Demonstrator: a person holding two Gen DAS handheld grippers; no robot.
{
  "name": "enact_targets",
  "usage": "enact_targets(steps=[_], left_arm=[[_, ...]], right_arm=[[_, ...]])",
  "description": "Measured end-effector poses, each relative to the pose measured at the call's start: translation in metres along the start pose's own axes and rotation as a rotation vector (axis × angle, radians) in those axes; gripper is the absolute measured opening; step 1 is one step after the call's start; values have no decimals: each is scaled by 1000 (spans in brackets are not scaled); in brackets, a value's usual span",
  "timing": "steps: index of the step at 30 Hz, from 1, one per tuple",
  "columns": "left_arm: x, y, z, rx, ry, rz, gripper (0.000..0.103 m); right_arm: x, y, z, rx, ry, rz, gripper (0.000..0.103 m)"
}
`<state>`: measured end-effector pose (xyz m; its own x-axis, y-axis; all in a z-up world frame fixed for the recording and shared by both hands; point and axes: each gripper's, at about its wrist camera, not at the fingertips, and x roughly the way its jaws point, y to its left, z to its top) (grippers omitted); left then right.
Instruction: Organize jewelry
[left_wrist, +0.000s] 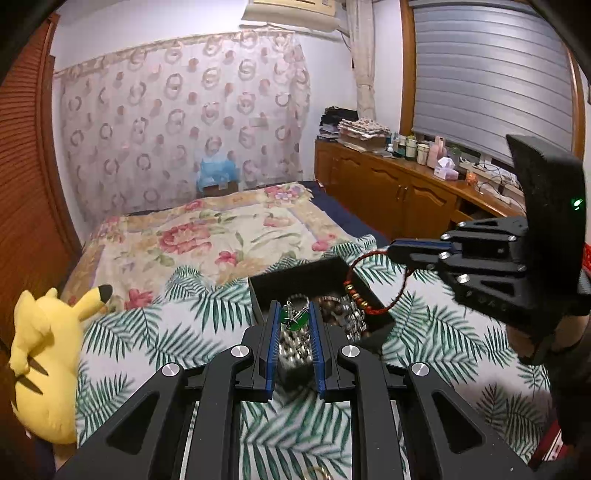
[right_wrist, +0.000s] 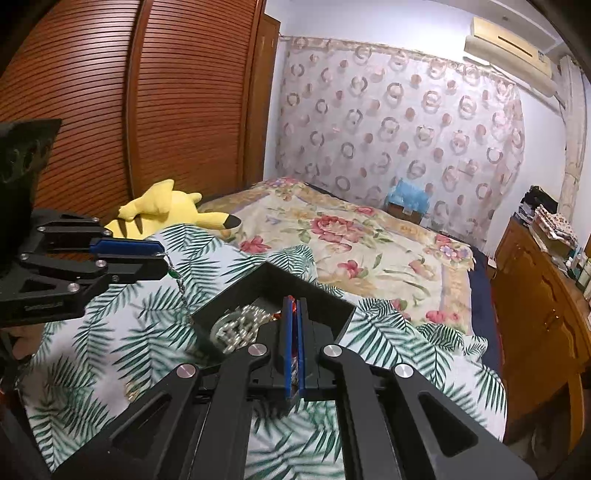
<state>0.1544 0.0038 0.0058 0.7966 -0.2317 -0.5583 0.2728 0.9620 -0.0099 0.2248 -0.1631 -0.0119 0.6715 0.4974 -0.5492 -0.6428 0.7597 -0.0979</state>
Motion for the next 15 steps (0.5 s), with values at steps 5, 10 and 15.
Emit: enact_targets(steps=[5,10,15], left_arm=[[14,7,21,-4,1,-2,14],[32,11,31,-2,23,-2,14],[51,14,34,-1,53,-9,14]], right_arm=[[23,-16,8,40,22,29,3],[44,-22,10,71,52,66,3],[62,-20,8,64,87,72,5]])
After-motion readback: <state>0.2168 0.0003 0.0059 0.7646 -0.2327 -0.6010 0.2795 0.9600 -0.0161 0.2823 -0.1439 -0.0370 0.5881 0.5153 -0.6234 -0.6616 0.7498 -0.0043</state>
